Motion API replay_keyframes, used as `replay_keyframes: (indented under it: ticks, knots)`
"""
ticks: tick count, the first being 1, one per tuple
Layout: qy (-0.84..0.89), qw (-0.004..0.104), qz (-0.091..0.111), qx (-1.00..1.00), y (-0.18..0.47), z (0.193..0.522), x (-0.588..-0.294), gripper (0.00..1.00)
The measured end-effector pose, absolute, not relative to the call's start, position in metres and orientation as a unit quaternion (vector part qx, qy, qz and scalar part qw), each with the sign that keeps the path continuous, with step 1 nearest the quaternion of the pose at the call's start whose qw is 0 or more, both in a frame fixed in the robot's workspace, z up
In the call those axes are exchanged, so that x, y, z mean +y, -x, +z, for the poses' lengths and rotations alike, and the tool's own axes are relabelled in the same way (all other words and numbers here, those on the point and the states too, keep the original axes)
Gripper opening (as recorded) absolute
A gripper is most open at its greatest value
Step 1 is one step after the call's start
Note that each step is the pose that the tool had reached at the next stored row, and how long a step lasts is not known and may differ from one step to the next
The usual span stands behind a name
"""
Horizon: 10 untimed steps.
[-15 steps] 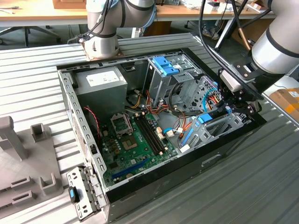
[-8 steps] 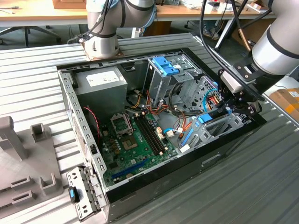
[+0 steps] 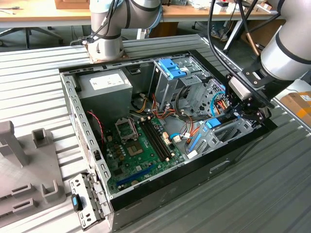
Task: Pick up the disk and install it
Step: 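Insert the first disk wire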
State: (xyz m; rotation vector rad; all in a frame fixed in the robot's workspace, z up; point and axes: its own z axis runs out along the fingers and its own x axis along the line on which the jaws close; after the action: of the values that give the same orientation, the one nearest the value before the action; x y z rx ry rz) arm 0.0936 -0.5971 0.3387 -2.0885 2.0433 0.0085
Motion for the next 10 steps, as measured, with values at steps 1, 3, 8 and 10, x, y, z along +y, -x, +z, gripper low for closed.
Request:
replay_keyframes:
  ticks: [1,3,8,10]
  knots:
    - [0.710,0.110,0.003,0.695,-0.0936,0.3386,-0.5971,0.17]
    - [0.711,0.110,0.003,0.695,-0.0936,0.3373,-0.5972,0.17]
    - [0.711,0.110,0.003,0.695,-0.0936,0.3361,-0.5973,0.17]
    - [0.711,0.109,0.003,0.695,-0.0936,0.3360,-0.5973,0.17]
